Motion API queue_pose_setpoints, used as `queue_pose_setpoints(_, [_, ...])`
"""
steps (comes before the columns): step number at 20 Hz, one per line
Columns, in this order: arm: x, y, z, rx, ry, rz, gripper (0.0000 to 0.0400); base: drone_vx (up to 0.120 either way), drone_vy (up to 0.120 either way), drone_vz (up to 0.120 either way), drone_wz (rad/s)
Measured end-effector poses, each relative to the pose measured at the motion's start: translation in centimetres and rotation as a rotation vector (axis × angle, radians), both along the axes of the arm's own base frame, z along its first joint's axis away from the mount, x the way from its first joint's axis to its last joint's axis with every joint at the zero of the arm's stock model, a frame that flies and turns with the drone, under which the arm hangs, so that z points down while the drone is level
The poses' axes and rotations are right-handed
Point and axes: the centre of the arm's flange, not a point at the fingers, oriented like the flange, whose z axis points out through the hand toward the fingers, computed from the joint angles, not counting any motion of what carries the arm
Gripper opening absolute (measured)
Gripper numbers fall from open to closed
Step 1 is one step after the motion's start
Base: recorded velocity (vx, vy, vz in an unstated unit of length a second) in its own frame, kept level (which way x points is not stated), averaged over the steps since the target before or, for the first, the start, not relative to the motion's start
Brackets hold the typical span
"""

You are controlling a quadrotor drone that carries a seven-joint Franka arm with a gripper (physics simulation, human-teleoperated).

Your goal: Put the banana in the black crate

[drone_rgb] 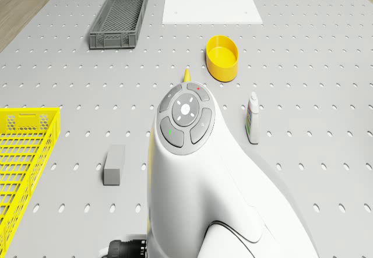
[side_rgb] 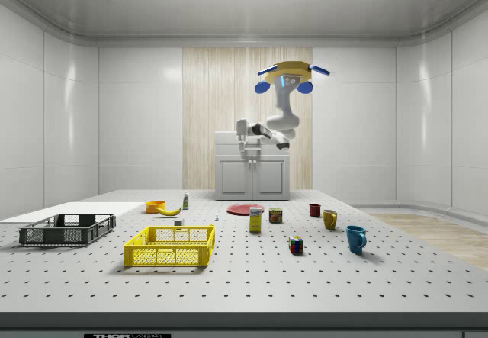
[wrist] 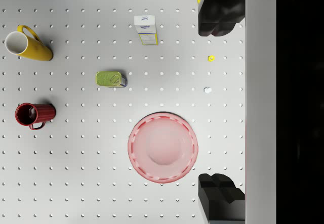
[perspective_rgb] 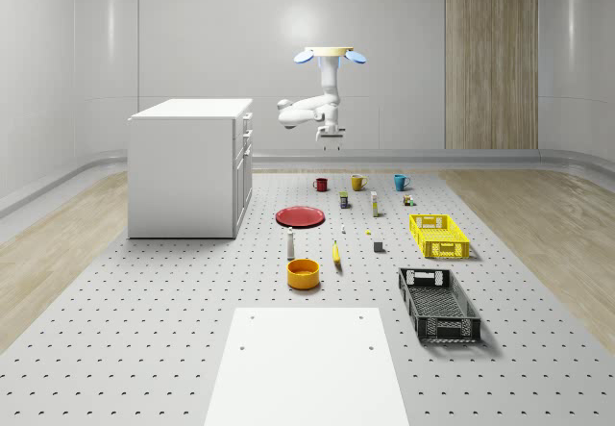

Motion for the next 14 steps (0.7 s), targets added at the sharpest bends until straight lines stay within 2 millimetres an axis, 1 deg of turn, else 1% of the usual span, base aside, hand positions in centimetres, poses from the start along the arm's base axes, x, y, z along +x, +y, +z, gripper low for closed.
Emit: queue_pose_setpoints(14, [0.0,0.0,0.0,0.0,0.0,0.0,0.04,0.12,0.0,0.0,0.0])
